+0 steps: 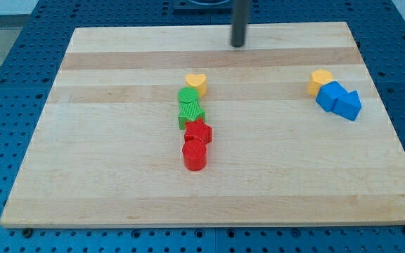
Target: Push yellow heart towards yellow hexagon
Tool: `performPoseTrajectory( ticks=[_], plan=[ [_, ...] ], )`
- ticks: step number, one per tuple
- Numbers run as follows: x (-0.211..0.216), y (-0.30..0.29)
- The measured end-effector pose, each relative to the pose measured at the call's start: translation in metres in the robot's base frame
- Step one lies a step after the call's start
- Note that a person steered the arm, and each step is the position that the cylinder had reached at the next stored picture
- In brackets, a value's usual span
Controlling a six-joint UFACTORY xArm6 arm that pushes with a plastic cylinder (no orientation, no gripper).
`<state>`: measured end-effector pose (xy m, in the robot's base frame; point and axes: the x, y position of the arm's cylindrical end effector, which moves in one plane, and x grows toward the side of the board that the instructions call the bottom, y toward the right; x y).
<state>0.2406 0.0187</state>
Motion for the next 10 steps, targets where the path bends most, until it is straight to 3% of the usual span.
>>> performPoseTrajectory(
  ticks=[1, 2, 3, 9, 10],
  plan=[
    [0.028, -0.097],
    [0.084, -0.158],
    [0.127, -0.16],
    [0.139, 0.03],
    [0.124, 0.016]
  ],
)
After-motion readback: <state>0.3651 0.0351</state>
